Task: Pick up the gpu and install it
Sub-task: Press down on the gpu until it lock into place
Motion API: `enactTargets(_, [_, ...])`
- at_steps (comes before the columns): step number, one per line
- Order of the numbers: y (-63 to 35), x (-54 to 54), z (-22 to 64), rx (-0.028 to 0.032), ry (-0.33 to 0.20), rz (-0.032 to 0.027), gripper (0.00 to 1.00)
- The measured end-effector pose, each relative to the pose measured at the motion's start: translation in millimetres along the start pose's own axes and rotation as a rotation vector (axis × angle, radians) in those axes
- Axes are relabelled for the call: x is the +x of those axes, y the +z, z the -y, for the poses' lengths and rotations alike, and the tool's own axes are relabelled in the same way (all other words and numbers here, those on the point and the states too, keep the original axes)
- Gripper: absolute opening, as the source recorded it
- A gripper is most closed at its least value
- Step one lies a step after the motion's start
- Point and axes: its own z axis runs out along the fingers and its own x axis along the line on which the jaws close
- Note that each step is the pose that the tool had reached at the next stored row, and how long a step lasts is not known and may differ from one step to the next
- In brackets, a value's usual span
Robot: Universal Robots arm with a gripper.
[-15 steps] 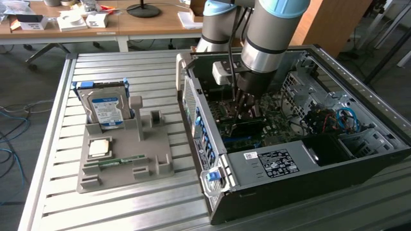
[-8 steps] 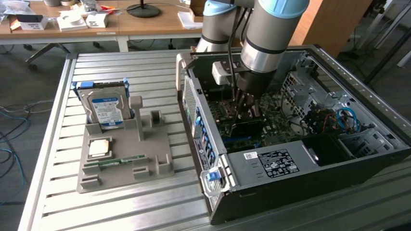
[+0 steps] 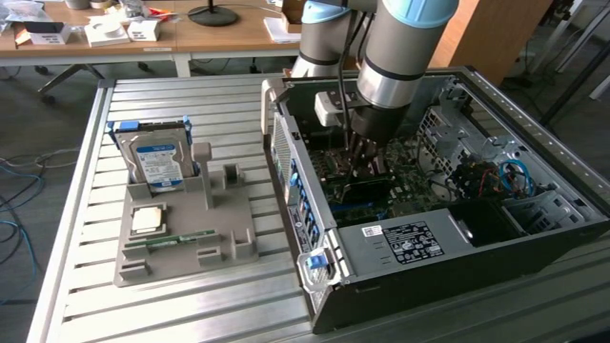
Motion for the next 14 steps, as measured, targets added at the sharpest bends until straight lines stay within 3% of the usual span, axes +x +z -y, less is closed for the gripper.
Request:
enactTargets(2, [1.0,-0.1,0.1,0.0010,0.000,0.0018,0.11])
enactTargets(14, [0.6,0.0,0.0,0.0001,0.000,0.0001,0.11])
